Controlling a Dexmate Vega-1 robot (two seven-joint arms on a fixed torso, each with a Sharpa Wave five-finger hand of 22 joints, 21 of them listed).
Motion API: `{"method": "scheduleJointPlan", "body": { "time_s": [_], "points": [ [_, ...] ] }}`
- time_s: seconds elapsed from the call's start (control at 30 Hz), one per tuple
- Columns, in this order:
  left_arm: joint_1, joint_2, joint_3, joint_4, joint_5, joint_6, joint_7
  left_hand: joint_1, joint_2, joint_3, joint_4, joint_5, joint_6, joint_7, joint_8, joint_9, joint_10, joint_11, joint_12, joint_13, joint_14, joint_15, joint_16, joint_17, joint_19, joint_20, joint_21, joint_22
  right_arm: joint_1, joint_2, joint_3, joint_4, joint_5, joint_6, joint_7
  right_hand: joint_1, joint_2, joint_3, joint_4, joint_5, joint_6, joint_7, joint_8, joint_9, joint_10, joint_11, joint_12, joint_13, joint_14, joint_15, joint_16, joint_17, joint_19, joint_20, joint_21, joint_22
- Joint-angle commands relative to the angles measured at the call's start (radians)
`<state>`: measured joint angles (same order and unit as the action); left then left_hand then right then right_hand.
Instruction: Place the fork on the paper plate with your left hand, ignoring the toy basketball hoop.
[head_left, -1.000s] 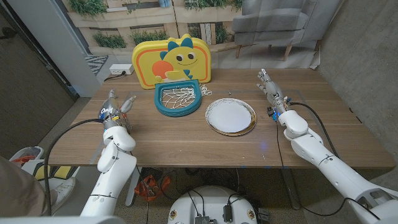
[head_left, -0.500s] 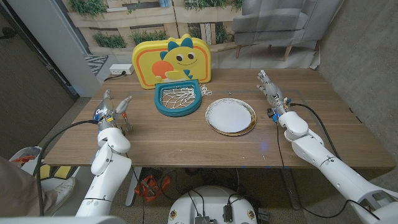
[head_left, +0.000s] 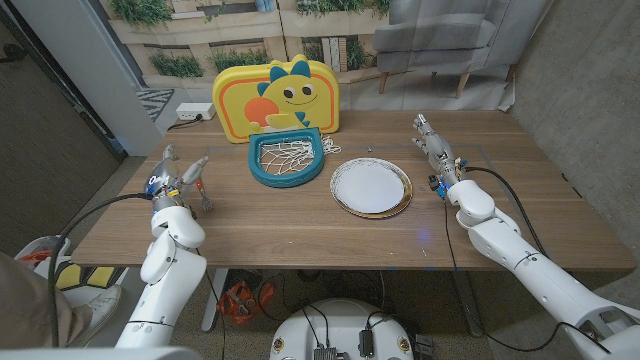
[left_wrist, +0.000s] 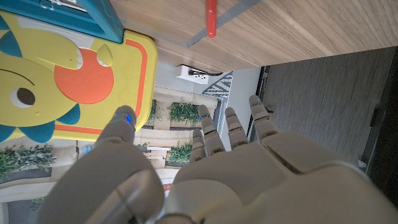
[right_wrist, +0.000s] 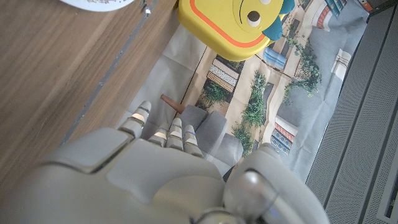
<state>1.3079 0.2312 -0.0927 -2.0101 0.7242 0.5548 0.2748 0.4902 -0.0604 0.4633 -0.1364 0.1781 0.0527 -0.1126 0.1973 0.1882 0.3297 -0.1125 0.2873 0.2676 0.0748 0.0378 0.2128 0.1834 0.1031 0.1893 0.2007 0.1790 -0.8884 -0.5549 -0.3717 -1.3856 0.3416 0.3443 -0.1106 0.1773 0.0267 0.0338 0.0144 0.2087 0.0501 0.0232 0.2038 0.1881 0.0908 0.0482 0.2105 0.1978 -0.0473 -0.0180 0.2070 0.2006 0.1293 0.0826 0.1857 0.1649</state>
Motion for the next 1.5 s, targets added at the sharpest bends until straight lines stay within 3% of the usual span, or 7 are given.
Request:
{"method": "scheduleJointPlan", "body": {
  "time_s": [0.03, 0.27, 0.37, 0.77, 1.03, 1.33, 1.5],
  "points": [
    [-0.005, 0.016, 0.001, 0.021, 0.028, 0.008, 0.010, 0.006, 0.001, -0.004, -0.003, 0.003, 0.014, -0.001, 0.010, 0.002, 0.016, 0.014, 0.006, 0.004, 0.020, -0.004, 0.008, 0.005, 0.016, 0.005, 0.009, 0.006, -0.003, -0.001, -0.005, -0.005, -0.004, -0.005, -0.008, 0.008, -0.001, 0.001, -0.006, 0.002, 0.008, 0.000, 0.001, 0.004, 0.006, -0.002, -0.001, 0.002, 0.002, 0.001, 0.000, 0.000, 0.012, -0.001, 0.003, 0.005],
    [-0.004, 0.011, 0.000, 0.026, 0.033, 0.015, 0.021, 0.023, 0.005, -0.002, -0.010, 0.005, 0.025, 0.002, 0.013, 0.001, 0.033, 0.015, 0.009, 0.004, 0.032, -0.006, 0.010, 0.004, 0.027, 0.005, 0.011, 0.006, 0.000, 0.001, -0.008, -0.003, -0.005, -0.006, -0.009, 0.008, -0.001, 0.000, -0.006, 0.001, 0.008, 0.000, 0.000, 0.004, 0.007, -0.002, -0.001, 0.002, 0.002, 0.001, 0.000, 0.000, 0.012, -0.001, 0.003, 0.005],
    [-0.004, 0.008, 0.001, 0.026, 0.036, 0.021, 0.023, 0.045, 0.017, 0.006, -0.017, 0.004, 0.029, -0.008, 0.014, 0.002, 0.044, -0.004, 0.010, 0.004, 0.033, -0.014, 0.009, 0.004, 0.029, -0.002, 0.011, 0.006, 0.002, 0.001, -0.010, -0.003, -0.007, -0.005, -0.009, 0.008, -0.001, 0.000, -0.006, 0.001, 0.008, 0.000, 0.000, 0.004, 0.007, -0.001, -0.001, 0.002, 0.002, 0.001, 0.000, 0.000, 0.012, -0.001, 0.003, 0.005],
    [-0.021, 0.008, 0.008, 0.035, 0.061, 0.060, 0.027, 0.114, 0.047, 0.031, -0.035, 0.002, 0.019, -0.007, 0.011, 0.002, 0.066, -0.020, 0.012, 0.006, 0.036, -0.011, 0.006, 0.004, 0.034, 0.001, 0.010, 0.005, 0.011, 0.002, -0.013, 0.003, -0.007, -0.008, -0.007, 0.008, -0.001, 0.000, -0.007, 0.000, 0.009, -0.001, 0.000, 0.004, 0.007, -0.002, -0.001, 0.002, 0.002, 0.002, 0.000, 0.001, 0.012, 0.000, 0.003, 0.005],
    [-0.032, 0.001, 0.013, 0.046, 0.073, 0.078, 0.047, 0.188, 0.064, 0.043, -0.038, -0.001, 0.028, -0.001, 0.016, 0.003, 0.143, -0.019, 0.030, 0.006, 0.079, -0.029, 0.016, 0.002, 0.062, -0.005, 0.016, 0.005, 0.017, 0.005, -0.014, 0.010, -0.007, -0.010, -0.007, 0.008, 0.000, 0.000, -0.007, 0.000, 0.009, 0.000, 0.000, 0.005, 0.007, -0.002, -0.002, 0.002, 0.002, 0.000, 0.000, 0.001, 0.012, 0.000, 0.003, 0.005],
    [-0.040, 0.005, 0.018, 0.052, 0.080, 0.089, 0.050, 0.209, 0.055, 0.034, -0.034, -0.003, 0.056, -0.018, 0.024, 0.003, 0.194, -0.035, 0.036, -0.001, 0.106, -0.051, 0.021, 0.001, 0.077, -0.024, 0.018, 0.005, 0.027, 0.008, -0.017, 0.020, -0.008, -0.011, 0.000, 0.008, 0.001, -0.001, -0.008, -0.001, 0.009, 0.000, 0.000, 0.005, 0.008, -0.001, -0.002, 0.002, 0.002, 0.001, 0.000, 0.001, 0.013, 0.000, 0.003, 0.005],
    [-0.044, 0.005, 0.020, 0.052, 0.084, 0.104, 0.047, 0.209, 0.047, 0.026, -0.031, -0.004, 0.057, -0.019, 0.023, 0.003, 0.191, -0.029, 0.030, -0.004, 0.107, -0.051, 0.019, 0.001, 0.077, -0.026, 0.016, 0.005, 0.028, 0.010, -0.017, 0.022, -0.007, -0.015, -0.001, 0.008, 0.001, -0.001, -0.008, -0.001, 0.009, 0.000, -0.001, 0.005, 0.007, 0.000, -0.002, 0.002, 0.002, 0.001, -0.001, 0.001, 0.013, 0.000, 0.003, 0.005]
  ]
}}
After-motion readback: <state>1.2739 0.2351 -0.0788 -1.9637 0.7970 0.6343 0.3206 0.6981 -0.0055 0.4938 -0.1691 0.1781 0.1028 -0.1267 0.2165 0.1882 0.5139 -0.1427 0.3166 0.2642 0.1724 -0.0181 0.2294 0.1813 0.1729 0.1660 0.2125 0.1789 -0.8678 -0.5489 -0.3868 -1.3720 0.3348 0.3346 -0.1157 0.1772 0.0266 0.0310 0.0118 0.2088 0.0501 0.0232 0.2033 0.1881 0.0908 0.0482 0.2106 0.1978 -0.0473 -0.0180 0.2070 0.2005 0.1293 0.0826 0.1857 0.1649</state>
